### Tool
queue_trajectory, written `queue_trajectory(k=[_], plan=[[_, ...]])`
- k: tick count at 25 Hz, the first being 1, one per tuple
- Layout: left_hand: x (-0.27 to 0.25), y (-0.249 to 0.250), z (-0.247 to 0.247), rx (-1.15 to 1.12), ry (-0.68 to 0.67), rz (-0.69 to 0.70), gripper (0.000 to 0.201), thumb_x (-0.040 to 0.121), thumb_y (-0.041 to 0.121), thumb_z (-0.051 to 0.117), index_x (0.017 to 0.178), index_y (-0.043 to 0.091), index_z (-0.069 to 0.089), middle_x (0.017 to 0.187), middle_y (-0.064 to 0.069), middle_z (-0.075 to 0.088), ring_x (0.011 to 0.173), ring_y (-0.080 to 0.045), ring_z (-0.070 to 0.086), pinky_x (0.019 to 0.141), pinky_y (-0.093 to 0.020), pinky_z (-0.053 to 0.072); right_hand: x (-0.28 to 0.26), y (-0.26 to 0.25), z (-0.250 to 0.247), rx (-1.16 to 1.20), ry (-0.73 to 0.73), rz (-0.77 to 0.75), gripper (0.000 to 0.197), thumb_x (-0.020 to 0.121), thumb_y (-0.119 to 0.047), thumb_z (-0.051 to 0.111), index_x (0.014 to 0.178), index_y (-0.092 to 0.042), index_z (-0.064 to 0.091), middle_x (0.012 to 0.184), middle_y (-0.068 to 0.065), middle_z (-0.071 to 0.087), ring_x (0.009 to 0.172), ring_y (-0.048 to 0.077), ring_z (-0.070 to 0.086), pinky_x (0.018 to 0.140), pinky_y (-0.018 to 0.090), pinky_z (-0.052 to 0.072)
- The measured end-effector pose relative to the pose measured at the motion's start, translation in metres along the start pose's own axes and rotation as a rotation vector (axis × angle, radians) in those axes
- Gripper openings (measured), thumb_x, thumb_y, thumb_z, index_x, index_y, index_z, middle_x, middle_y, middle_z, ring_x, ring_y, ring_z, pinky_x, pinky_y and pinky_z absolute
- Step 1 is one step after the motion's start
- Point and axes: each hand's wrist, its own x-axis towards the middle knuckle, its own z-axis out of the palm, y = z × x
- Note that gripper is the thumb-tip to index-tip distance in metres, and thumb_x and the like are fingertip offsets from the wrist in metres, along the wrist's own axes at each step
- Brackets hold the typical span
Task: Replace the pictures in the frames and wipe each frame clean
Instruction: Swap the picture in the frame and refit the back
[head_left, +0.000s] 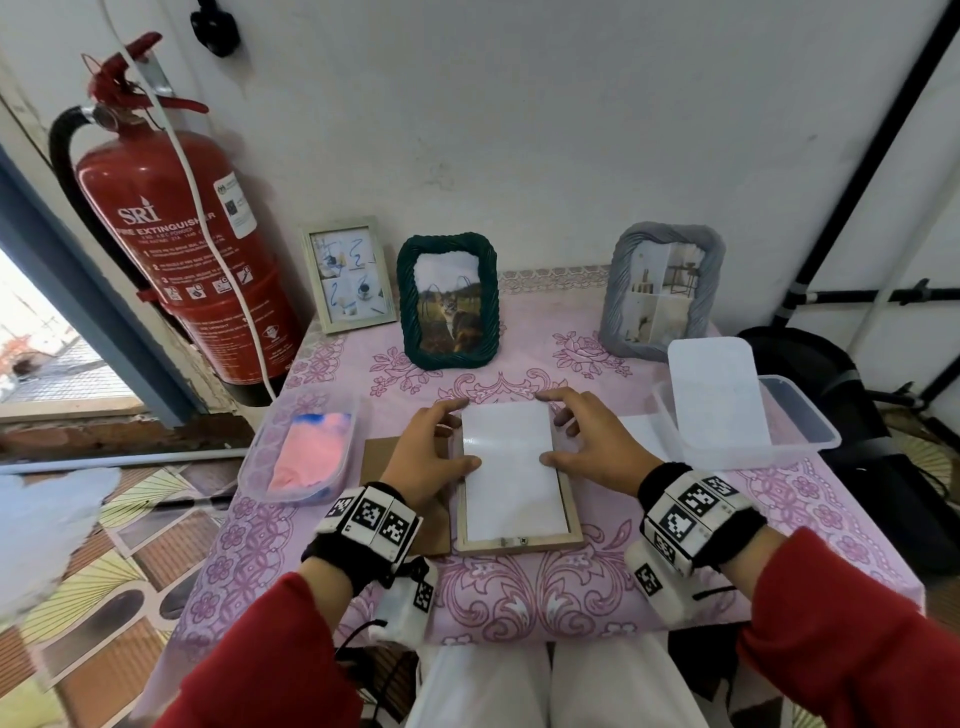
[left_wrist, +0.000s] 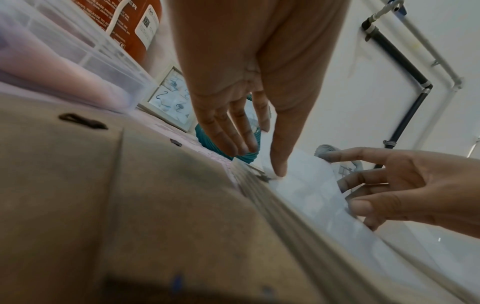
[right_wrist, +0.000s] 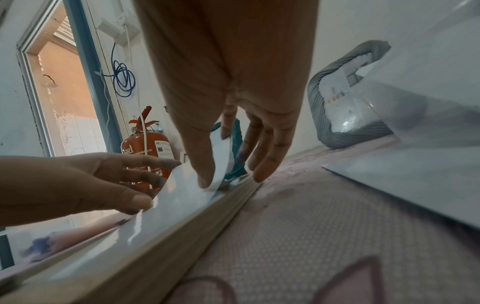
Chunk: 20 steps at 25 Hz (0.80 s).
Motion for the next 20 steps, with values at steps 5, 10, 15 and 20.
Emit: queue_trajectory(k=[5,10,15,20], plan=[[0.006,-0.004,0.000,0.151,-0.058,-0.058,0.076,0.071,0.023,0.080,0.137,0.020,0.043,0.124,-0.009,0.044,0.118,-0.023,0.045,0.105,-0.042,0.040,0.006,0.005,0.001,-0.061,-0.070,0.070,0.074,0.073,-0.024,0.077,0.137,-0.022,0.040,0.113,0.007,0.040,0.109,0.024,0.045,0.102,0.036,0.040],[0.011,-0.007,0.000,0.343,-0.160,-0.140,0.081,0.075,0.039,0.074,0.144,0.027,0.032,0.132,-0.010,0.032,0.128,-0.028,0.029,0.113,-0.038,0.027,0.011,0.011,0.003,-0.098,-0.137,0.101,0.076,0.075,-0.031,0.075,0.140,-0.024,0.037,0.119,0.012,0.042,0.116,0.028,0.042,0.106,0.041,0.037],[0.012,-0.008,-0.001,0.360,-0.181,-0.157,0.081,0.077,0.042,0.072,0.145,0.031,0.030,0.133,-0.010,0.030,0.129,-0.028,0.025,0.113,-0.036,0.022,0.013,0.018,0.001,-0.090,-0.165,0.119,0.076,0.074,-0.036,0.076,0.140,-0.025,0.039,0.115,0.010,0.039,0.114,0.027,0.044,0.106,0.039,0.037],[0.013,-0.009,-0.001,0.406,-0.209,-0.150,0.080,0.079,0.044,0.069,0.146,0.033,0.026,0.135,-0.010,0.028,0.130,-0.027,0.024,0.114,-0.034,0.020,0.013,0.019,0.000,-0.084,-0.162,0.100,0.075,0.075,-0.036,0.076,0.140,-0.025,0.041,0.111,0.008,0.038,0.109,0.025,0.046,0.104,0.035,0.039]])
